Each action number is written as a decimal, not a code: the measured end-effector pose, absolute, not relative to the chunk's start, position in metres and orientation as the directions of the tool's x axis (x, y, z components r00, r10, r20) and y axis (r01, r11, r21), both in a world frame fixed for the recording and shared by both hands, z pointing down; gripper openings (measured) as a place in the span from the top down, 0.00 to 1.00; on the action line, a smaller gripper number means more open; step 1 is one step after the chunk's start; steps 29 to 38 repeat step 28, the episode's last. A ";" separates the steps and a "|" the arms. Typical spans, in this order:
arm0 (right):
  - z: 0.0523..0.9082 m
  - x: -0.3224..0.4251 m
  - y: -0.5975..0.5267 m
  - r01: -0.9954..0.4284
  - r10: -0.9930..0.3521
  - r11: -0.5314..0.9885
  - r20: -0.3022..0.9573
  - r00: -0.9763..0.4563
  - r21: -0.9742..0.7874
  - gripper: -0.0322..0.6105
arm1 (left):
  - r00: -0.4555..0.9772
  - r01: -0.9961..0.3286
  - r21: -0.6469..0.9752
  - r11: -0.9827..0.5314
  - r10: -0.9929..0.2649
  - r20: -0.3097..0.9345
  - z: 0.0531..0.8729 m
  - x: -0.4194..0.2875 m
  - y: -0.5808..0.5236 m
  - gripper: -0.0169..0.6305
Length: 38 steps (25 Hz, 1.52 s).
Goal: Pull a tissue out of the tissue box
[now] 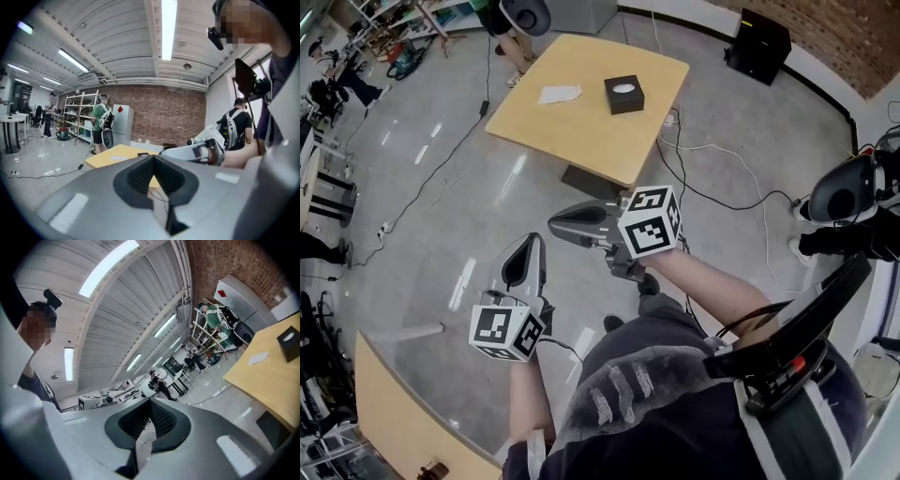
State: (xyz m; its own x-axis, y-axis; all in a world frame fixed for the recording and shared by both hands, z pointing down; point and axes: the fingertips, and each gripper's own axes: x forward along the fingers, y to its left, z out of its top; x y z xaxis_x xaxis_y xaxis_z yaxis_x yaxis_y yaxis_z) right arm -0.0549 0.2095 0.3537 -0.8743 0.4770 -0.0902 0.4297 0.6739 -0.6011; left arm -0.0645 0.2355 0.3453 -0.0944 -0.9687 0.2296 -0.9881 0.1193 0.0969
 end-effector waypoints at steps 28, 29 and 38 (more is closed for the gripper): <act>0.374 0.052 0.269 0.358 0.424 0.750 -0.011 -0.905 -0.556 0.95 | -0.004 -0.994 0.109 0.028 -0.977 0.213 0.358 0.039 0.277 0.97; 0.374 0.052 0.269 0.358 0.424 0.750 -0.011 -0.905 -0.556 0.95 | -0.004 -0.994 0.109 0.028 -0.977 0.213 0.358 0.039 0.277 0.97; 0.374 0.052 0.269 0.358 0.424 0.750 -0.011 -0.905 -0.556 0.95 | -0.004 -0.994 0.109 0.028 -0.977 0.213 0.358 0.039 0.277 0.97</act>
